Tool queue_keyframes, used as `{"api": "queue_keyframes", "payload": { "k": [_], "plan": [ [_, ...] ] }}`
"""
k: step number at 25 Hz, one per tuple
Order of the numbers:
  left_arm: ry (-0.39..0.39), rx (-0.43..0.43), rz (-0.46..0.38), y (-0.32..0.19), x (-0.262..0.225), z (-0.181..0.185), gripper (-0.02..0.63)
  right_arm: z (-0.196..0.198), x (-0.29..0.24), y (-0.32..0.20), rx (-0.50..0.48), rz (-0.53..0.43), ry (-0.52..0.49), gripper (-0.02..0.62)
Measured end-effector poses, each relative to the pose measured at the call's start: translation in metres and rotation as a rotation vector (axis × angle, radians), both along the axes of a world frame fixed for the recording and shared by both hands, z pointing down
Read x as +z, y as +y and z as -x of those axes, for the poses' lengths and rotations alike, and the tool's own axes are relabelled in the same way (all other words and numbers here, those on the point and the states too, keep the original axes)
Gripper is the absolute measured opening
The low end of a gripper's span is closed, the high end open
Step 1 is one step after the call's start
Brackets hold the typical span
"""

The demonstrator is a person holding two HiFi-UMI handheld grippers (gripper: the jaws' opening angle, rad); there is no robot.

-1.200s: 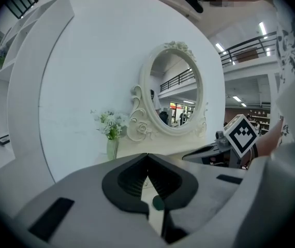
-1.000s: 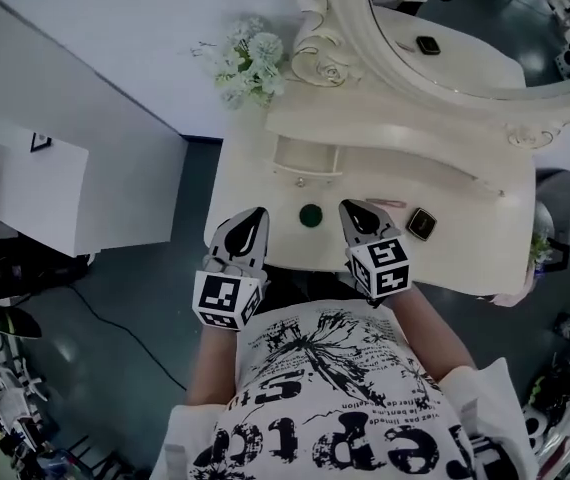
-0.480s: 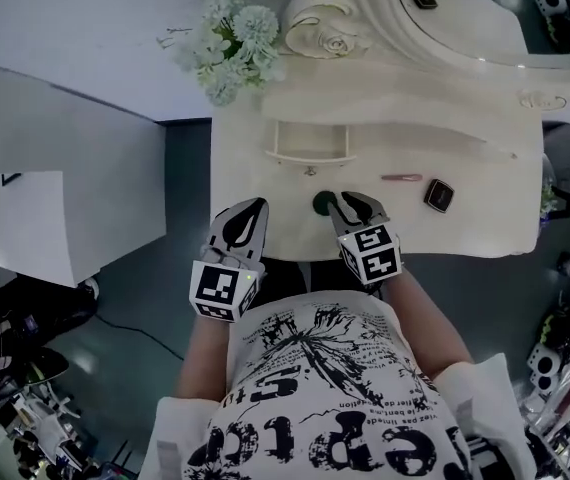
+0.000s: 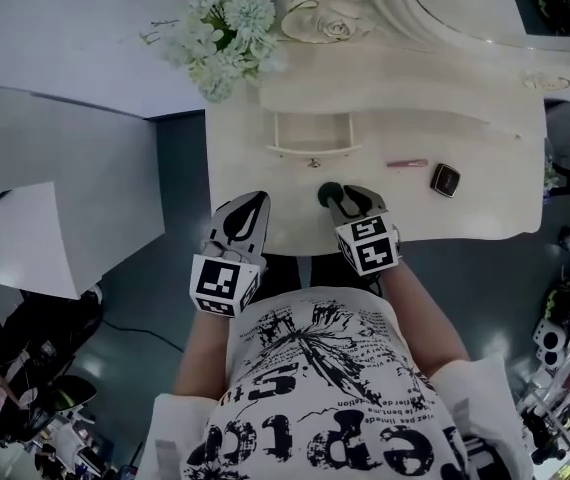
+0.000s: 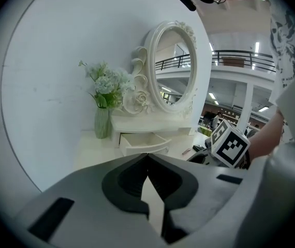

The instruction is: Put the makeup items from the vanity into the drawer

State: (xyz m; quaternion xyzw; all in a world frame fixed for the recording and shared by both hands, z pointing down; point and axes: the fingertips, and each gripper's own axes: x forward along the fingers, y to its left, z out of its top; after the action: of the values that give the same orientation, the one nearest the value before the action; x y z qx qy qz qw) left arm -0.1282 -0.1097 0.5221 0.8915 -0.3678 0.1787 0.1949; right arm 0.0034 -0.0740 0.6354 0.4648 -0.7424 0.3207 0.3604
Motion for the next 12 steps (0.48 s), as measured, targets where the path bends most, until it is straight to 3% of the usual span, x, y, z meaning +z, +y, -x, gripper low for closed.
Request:
{"api": "queue_keyframes", "payload": {
  "k": [5, 8, 12],
  "plan": [
    [0.005, 0.016, -0.004, -0.002, -0.003, -0.004, 0.019, 0.001, 0.001, 0.0, -0.031, 0.024, 0.019, 0.112],
    [0.005, 0.024, -0.006, -0.004, -0.005, -0.007, 0.019, 0.008, 0.002, 0.001, -0.035, 0.052, -0.017, 0.04],
    [0.009, 0.033, -0.017, -0.005, -0.011, -0.012, 0.02, 0.009, 0.0, 0.003, -0.049, 0.068, -0.032, 0.037]
  ]
}}
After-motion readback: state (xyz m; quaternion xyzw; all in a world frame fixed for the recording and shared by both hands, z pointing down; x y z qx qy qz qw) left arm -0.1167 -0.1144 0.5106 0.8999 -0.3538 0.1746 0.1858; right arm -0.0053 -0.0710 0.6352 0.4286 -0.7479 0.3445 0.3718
